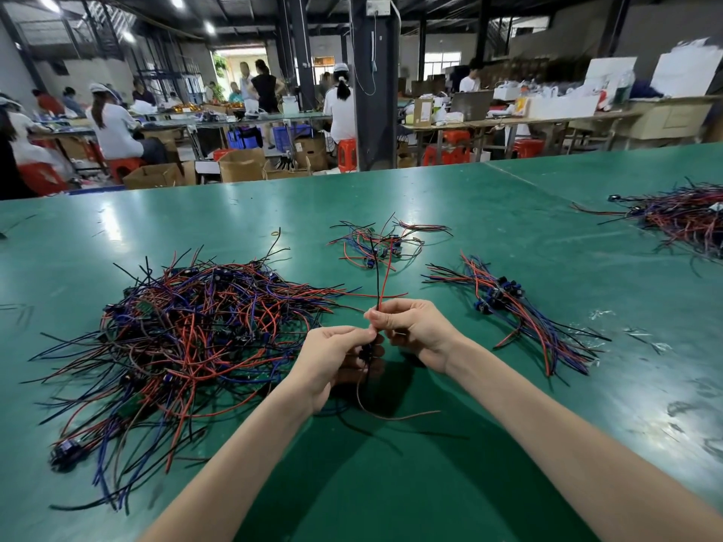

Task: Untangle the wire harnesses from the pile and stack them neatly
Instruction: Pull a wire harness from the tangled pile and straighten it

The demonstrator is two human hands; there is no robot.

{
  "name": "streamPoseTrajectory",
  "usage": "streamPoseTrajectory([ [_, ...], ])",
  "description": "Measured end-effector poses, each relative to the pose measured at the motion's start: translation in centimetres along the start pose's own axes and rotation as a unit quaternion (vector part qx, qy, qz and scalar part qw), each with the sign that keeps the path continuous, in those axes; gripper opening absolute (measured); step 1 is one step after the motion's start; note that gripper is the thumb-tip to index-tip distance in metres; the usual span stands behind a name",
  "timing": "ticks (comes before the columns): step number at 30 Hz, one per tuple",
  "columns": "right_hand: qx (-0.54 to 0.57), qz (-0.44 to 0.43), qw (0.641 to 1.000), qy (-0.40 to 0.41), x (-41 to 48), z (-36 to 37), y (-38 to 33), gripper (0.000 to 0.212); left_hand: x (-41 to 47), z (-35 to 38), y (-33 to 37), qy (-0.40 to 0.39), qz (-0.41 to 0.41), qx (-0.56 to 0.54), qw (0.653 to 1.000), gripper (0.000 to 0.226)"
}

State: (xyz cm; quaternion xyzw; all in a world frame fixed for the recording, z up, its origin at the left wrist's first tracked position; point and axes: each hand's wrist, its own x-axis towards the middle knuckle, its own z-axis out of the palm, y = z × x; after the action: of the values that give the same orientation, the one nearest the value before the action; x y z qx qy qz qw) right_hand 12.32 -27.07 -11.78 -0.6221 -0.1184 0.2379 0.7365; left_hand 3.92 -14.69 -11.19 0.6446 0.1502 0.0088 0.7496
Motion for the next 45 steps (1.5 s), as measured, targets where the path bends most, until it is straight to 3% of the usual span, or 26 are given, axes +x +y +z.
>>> streamPoseTrajectory([
  [6,-0.002,0.021,0.999,-0.025,-0.2,0.1,-0.2,0.023,0.0,-0.4,0.5,-0.031,-0.038,0.006,0.999,0.008],
  [11,0.004,0.03,0.999,-0.036,-0.2,0.1,0.0,0.013,0.1,-0.5,0.5,-0.019,-0.036,0.029,0.999,0.014],
  [18,0.01,0.026,0.998,-0.053,-0.1,0.3,0.1,0.021,0.1,-0.7,0.6,-0.046,-0.058,0.026,0.997,0.015],
  [27,0.015,0.036,0.998,-0.057,0.0,0.3,0.1,0.005,0.6,-1.1,0.7,-0.077,-0.112,0.007,0.991,0.002],
  [32,0.029,0.047,0.997,-0.06,0.0,0.4,0.0,0.014,0.8,-1.5,1.0,-0.11,-0.135,-0.002,0.985,0.022],
  [36,0.026,0.051,0.997,-0.054,-0.2,0.5,0.0,0.013,1.1,-1.6,0.7,-0.091,-0.12,0.009,0.989,0.022],
  [40,0.029,0.041,0.997,-0.062,-0.3,0.6,-0.1,0.008,1.2,-1.6,0.6,-0.091,-0.095,0.011,0.991,0.005],
  [45,0.024,0.032,0.997,-0.062,-0.3,0.9,-0.1,0.025,1.0,-1.6,0.6,-0.091,-0.073,0.025,0.993,0.023],
])
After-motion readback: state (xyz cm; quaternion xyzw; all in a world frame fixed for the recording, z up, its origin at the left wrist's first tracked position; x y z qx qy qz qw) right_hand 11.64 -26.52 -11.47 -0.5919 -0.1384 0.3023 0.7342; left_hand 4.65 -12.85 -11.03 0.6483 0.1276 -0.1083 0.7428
